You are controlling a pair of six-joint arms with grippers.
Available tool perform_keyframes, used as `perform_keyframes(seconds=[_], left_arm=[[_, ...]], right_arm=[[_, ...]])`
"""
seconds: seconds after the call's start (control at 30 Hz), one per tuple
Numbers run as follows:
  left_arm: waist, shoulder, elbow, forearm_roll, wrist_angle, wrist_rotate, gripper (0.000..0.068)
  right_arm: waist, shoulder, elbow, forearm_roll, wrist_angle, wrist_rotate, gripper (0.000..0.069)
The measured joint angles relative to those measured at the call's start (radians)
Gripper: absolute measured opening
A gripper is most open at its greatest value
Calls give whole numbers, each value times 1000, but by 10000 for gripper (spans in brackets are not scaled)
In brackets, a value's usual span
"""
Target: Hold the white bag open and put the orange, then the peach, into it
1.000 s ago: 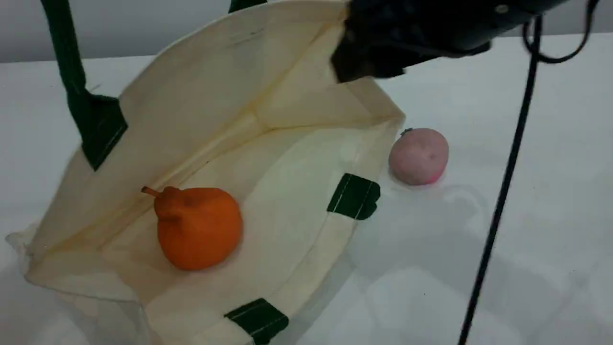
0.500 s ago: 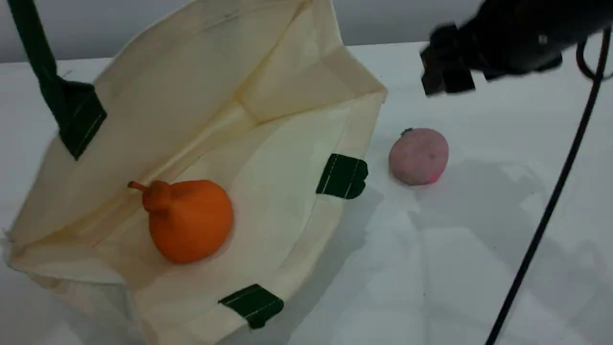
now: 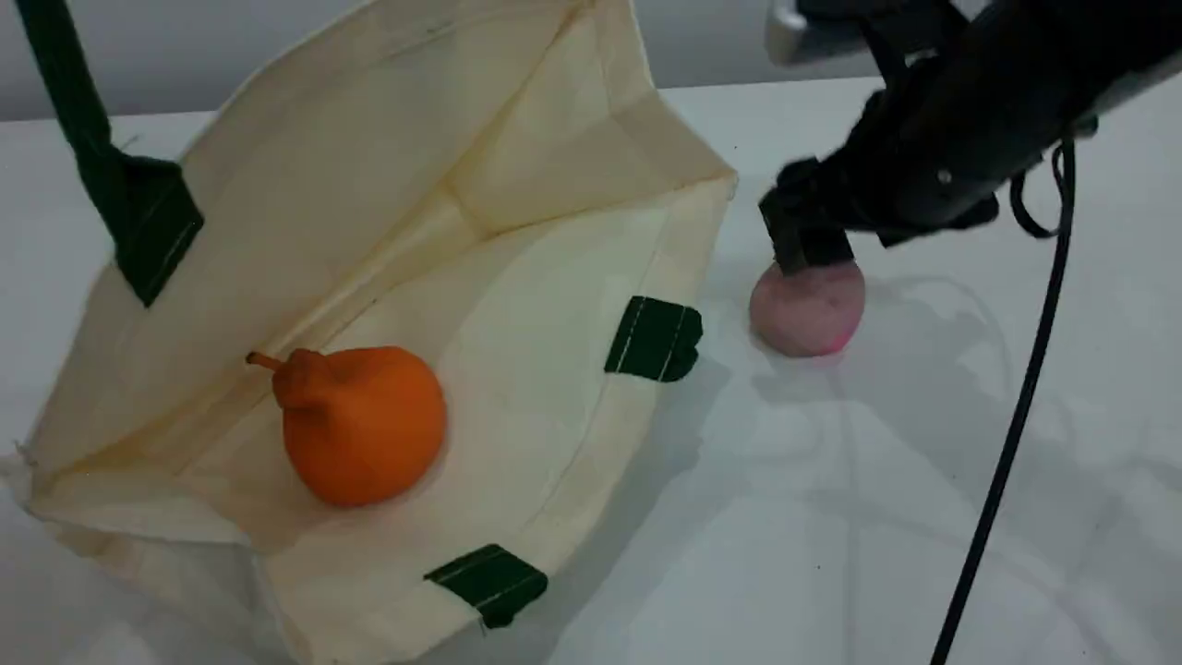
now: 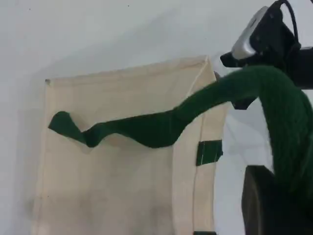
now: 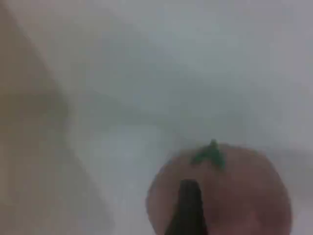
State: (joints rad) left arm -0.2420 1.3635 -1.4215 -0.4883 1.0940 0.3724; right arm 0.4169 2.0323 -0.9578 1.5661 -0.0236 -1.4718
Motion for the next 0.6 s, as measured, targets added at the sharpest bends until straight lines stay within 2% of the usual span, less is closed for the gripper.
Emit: perform_keyframes(seconds=[0.17, 0.27, 0.33, 0.47, 0.53, 0.6], left_arm=[[0, 0, 0, -3, 0, 0, 64], [0, 0, 0, -3, 0, 0, 64], [0, 0, 0, -3, 0, 0, 64], [0, 0, 0, -3, 0, 0, 64], [0, 0, 0, -3, 0, 0, 64], [0, 0, 0, -3, 0, 0, 64]], right_arm=[[0, 40, 0, 1, 10, 1, 538], [0, 45, 0, 1, 14, 1, 512], [1, 45, 0, 2, 24, 1, 449], [1, 45, 0, 2, 29, 1, 230], [1, 45, 0, 2, 24, 1, 143], [1, 45, 3, 2, 24, -8, 94]])
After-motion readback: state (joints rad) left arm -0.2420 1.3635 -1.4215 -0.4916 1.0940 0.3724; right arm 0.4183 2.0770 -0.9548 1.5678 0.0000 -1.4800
